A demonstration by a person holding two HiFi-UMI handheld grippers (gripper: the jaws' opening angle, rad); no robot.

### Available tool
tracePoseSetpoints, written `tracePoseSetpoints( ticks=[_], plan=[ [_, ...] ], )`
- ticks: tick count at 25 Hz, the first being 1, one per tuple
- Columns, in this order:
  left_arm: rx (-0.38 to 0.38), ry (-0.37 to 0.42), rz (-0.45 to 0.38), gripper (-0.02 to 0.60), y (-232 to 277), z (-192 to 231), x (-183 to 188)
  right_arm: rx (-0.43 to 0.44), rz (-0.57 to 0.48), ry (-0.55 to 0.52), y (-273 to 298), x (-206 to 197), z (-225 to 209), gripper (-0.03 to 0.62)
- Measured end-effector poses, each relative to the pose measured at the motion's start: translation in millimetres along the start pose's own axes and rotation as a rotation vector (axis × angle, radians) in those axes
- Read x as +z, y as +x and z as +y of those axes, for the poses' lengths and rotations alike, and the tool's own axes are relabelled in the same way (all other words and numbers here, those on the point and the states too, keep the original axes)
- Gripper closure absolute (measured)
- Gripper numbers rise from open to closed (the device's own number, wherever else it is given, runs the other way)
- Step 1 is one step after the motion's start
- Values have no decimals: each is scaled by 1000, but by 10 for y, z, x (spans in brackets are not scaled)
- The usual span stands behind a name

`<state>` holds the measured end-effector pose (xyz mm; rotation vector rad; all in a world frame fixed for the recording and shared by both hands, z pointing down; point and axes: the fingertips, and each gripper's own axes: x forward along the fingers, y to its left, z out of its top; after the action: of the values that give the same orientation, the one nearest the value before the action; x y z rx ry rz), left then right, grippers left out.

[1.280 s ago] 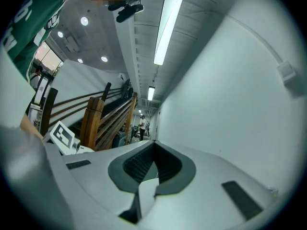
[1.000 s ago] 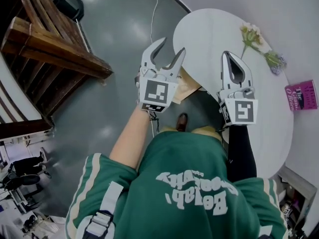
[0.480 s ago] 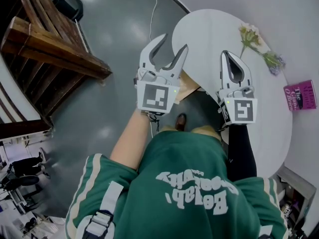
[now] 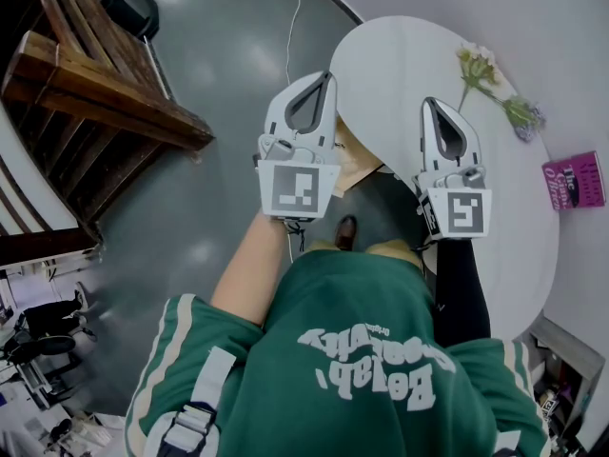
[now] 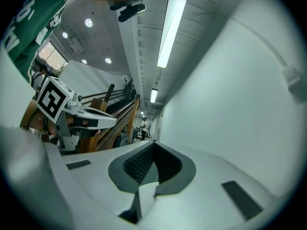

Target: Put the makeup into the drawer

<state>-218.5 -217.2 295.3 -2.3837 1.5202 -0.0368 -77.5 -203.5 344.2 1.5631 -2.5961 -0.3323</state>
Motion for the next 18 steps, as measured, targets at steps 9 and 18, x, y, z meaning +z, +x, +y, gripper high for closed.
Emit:
tracePoseSetpoints(
  ticks=[9,18],
  plan=[
    [1,5,-5,566,-63,2,1,0,2,-23,-32,24,71,586],
    [-1,-7,4,566,-111,20,-48,-13,-4,-6,-65,31,72,586]
  ],
)
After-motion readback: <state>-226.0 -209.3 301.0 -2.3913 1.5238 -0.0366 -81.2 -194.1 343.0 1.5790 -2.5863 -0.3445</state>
